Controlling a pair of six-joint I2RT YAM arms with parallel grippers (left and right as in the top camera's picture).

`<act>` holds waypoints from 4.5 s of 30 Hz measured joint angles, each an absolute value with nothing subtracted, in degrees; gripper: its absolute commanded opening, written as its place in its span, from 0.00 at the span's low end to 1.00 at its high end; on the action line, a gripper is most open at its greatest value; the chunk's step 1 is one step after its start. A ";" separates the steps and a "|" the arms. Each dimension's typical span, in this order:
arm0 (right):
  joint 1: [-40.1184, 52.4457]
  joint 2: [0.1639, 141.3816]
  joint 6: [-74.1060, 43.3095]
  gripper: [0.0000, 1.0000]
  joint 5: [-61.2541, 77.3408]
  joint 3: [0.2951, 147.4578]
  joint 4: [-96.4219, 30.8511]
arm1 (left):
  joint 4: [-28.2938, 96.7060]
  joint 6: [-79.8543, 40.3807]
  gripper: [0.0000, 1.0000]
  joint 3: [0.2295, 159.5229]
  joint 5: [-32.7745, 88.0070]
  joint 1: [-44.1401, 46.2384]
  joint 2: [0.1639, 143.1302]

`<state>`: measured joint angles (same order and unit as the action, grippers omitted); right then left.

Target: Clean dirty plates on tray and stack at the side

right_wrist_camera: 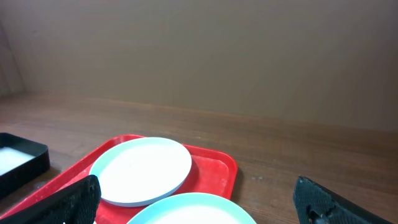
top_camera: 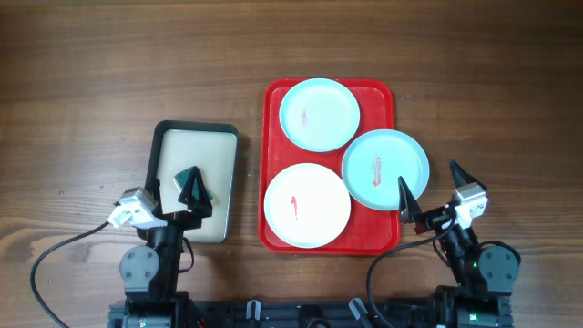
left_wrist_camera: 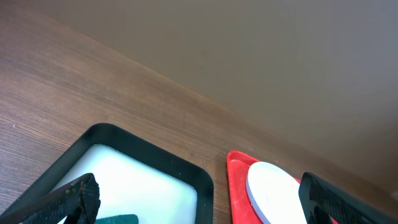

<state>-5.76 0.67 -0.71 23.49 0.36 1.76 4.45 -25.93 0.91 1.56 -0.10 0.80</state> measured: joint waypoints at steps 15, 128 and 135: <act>-5.76 0.67 -0.71 1.00 23.49 0.36 1.76 | 4.45 -25.93 1.00 0.91 1.56 -0.10 0.80; 25.80 93.06 -24.62 0.15 18.31 46.83 -38.54 | 61.78 -26.63 0.04 62.67 7.18 4.99 84.97; 25.85 95.15 -30.00 0.04 17.23 46.85 -31.35 | 61.63 -24.38 0.04 62.76 7.40 9.17 80.90</act>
<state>25.85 95.15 -30.00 17.23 46.85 -31.35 61.63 -24.38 62.76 7.40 9.17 80.90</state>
